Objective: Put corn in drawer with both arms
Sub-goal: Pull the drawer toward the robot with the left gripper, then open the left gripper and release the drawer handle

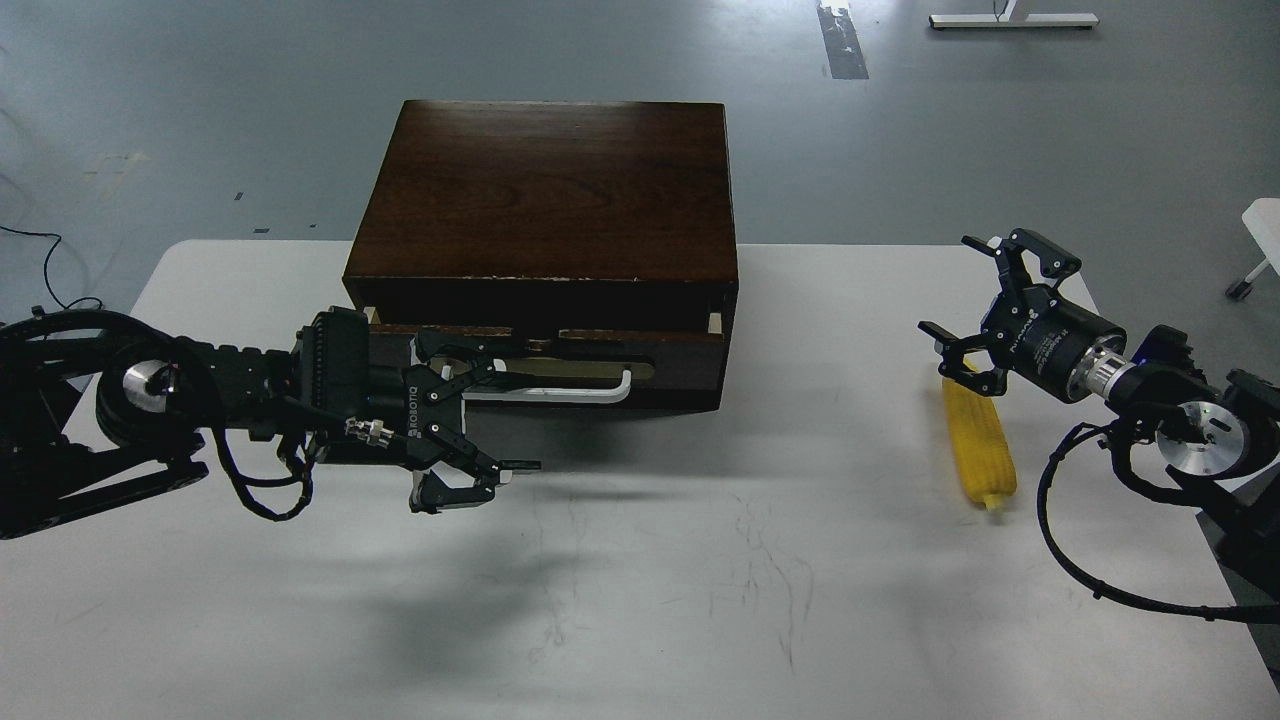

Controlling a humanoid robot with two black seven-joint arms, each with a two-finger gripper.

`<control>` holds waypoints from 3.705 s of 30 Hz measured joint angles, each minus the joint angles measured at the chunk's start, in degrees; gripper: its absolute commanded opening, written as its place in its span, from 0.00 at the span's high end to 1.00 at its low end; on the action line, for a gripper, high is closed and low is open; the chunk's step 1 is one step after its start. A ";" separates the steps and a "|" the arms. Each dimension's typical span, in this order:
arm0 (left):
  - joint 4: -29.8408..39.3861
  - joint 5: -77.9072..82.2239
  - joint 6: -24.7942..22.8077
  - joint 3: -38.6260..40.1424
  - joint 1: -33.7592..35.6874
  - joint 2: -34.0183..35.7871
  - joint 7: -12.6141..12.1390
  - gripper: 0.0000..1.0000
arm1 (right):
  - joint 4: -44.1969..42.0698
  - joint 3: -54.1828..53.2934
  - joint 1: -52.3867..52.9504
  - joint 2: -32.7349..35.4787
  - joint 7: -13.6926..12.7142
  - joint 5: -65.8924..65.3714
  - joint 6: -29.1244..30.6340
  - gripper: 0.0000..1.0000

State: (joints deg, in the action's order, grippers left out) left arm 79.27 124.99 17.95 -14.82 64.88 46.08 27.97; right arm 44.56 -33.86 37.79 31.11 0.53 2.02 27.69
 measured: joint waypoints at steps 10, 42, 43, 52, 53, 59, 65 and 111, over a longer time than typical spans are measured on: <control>2.50 0.01 -0.03 0.14 -1.21 3.01 0.00 0.21 | 0.08 0.19 0.09 -0.01 -0.07 0.00 0.00 0.00; 9.12 0.02 -0.03 0.50 -3.52 8.16 0.15 0.21 | 0.17 0.29 0.09 -0.17 -0.09 0.00 0.00 0.00; 9.31 0.02 -0.03 0.50 -3.63 8.30 0.15 0.21 | 0.16 0.29 0.09 -0.17 -0.09 0.00 0.00 0.00; 10.49 0.03 -0.03 0.61 -4.53 9.30 0.01 0.21 | 0.17 0.29 0.09 -0.17 -0.09 0.00 0.00 0.00; 10.57 0.03 -0.02 0.62 -4.71 9.38 0.01 0.20 | 0.17 0.29 0.09 -0.17 -0.09 0.00 0.00 0.00; 11.23 0.01 -0.01 0.63 -5.28 9.72 -0.01 0.20 | 0.18 0.38 0.09 -0.15 -0.09 0.00 0.00 0.00; 12.06 0.01 -0.01 0.63 -5.86 9.89 -0.01 0.20 | 0.18 0.38 0.08 -0.09 -0.09 0.00 0.00 0.00; 16.22 0.05 0.23 2.54 -7.27 12.53 0.10 0.11 | 0.00 0.53 0.00 -0.14 -0.09 -0.09 -0.09 0.00</control>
State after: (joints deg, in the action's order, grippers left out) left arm 95.49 125.04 18.17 -12.28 57.62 58.61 28.06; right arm 44.56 -33.33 37.79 30.97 0.44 1.93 27.60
